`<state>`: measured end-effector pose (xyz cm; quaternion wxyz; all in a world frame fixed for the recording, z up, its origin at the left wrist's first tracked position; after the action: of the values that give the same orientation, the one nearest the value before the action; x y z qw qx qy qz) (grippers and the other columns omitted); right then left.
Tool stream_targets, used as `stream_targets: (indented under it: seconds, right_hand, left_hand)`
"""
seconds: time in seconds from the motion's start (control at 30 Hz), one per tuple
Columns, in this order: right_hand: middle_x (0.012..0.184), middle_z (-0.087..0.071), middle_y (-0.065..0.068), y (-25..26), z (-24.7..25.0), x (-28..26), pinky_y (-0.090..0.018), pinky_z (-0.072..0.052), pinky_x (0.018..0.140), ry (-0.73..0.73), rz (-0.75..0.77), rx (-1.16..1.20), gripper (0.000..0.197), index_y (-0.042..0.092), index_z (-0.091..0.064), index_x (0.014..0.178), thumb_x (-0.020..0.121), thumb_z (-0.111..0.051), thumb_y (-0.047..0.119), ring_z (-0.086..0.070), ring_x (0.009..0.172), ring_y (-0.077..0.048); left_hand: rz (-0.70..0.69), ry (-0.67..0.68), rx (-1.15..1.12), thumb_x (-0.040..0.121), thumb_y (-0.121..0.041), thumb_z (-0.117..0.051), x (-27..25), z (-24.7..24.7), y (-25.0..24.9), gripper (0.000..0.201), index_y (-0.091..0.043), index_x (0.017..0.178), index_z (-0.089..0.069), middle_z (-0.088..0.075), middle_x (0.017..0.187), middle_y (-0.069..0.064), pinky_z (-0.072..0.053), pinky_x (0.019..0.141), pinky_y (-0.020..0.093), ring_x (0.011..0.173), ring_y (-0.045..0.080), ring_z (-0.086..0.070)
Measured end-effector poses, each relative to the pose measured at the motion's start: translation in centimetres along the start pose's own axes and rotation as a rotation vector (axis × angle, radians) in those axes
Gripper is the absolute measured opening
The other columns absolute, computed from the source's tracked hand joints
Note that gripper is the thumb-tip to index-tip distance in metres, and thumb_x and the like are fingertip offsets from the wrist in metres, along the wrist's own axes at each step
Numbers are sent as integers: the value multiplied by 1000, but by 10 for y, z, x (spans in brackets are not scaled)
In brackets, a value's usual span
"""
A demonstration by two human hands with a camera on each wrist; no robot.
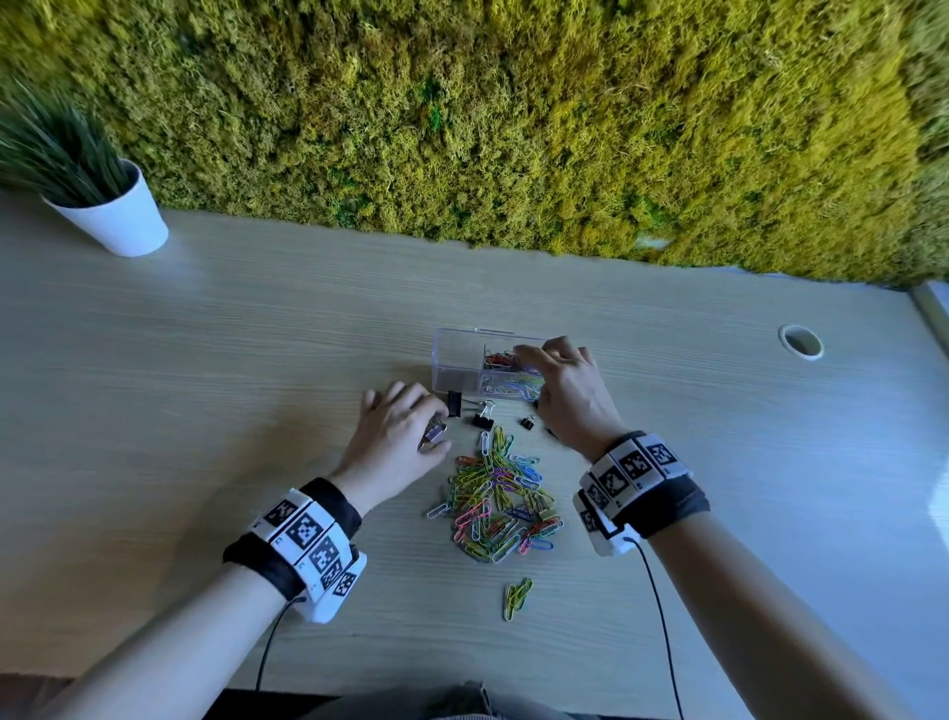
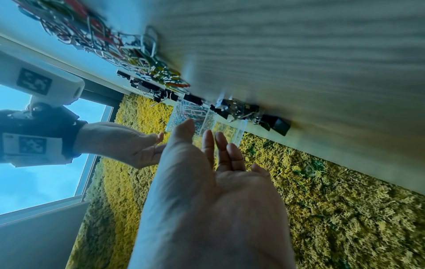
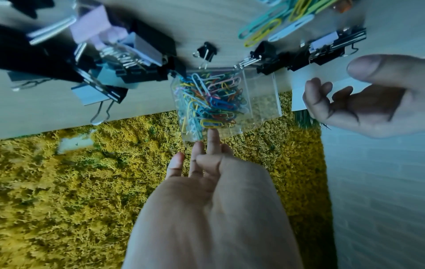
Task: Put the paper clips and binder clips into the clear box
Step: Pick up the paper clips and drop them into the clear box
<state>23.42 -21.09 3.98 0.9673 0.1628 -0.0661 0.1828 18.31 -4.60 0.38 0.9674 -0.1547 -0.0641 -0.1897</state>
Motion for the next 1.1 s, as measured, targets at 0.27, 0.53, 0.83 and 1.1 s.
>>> stream_targets:
  seconds: [0.27,0.53,0.83,1.1]
  right_hand:
    - [103,-65,-10,9,12,-11,-37,-39,79,-90,57,24,61,11,-58,119,63,-47,-10,-49,100,-28]
    - [117,-60,-7,0,-48,-57,-34,-49,90,196,-95,218,57,9,-61,116,68,-39,-14,-55,105,-22]
    - [119,-61,-4,33,-61,-79,-35,-51,89,295,53,267,58,10,-63,112,65,-37,-14,-56,108,-21]
    - [133,-51,0,33,-62,-64,-34,-49,88,291,-2,123,59,16,-49,130,76,-44,-9,-46,115,-19]
  left_hand:
    - [-25,70,-11,73,-53,-61,-3,-3,-7,31,-26,88,-63,-59,83,-13,-21,70,33,87,15,-50]
    - [-5,529,157,59,-63,-72,-29,-42,-15,48,-28,88,-56,-58,79,-14,-23,78,35,91,11,-47]
    - [-13,448,-19,79,-34,-71,-19,-51,-37,16,-24,90,-66,-67,89,-7,-27,87,34,95,15,-55]
    - [8,116,-179,76,-18,-74,-3,-9,-22,26,-21,99,-63,-68,88,-9,-36,79,34,85,15,-56]
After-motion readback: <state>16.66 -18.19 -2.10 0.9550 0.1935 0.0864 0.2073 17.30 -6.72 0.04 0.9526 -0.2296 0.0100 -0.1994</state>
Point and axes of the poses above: each hand's wrist, its own x-axis towards the middle knuckle, its own z-axis out of the back of the hand, y = z × x, the point moved 10 cm from there along x, towards the middle knuckle
